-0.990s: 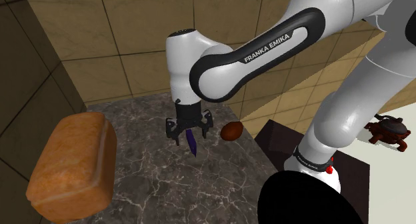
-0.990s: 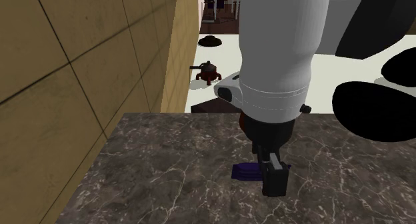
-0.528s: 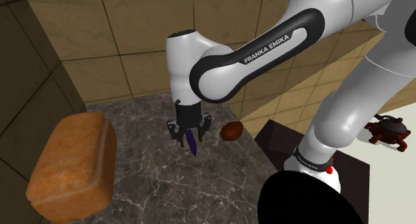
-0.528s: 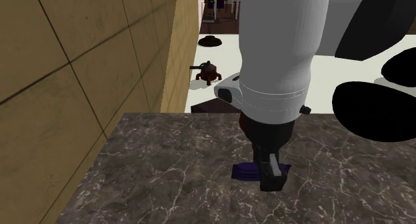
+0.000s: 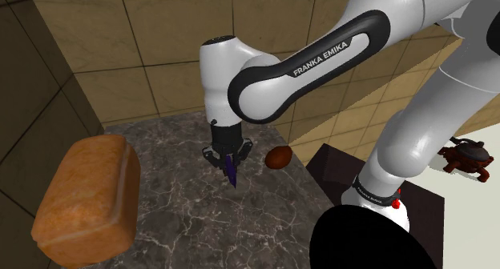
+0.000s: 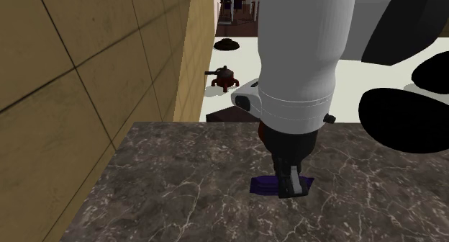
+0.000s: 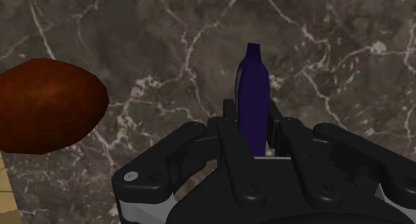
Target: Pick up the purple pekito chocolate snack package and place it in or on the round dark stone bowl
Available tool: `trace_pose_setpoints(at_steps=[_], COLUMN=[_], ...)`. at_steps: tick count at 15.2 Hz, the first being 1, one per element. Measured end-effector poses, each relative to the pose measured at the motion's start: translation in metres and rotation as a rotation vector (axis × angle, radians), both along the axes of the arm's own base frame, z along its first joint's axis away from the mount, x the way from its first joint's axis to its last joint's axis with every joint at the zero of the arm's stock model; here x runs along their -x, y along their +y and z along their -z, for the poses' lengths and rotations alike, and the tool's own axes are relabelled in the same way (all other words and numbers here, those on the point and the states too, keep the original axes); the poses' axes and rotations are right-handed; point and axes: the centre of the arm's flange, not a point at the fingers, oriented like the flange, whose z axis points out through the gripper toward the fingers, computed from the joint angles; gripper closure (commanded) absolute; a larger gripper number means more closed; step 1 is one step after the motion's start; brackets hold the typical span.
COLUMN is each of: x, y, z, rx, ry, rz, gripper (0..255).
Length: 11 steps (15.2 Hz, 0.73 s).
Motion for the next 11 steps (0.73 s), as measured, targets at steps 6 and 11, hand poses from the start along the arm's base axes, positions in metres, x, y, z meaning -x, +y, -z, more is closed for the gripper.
trace_pose_setpoints(at_steps=[6,11], x=[-0.001,0.001], y=[0.000,0.000], z=[-0.022,-0.047], rx=[0.000,0.000], ry=[0.000,0.000], rz=[0.000,0.000], gripper=[255,255])
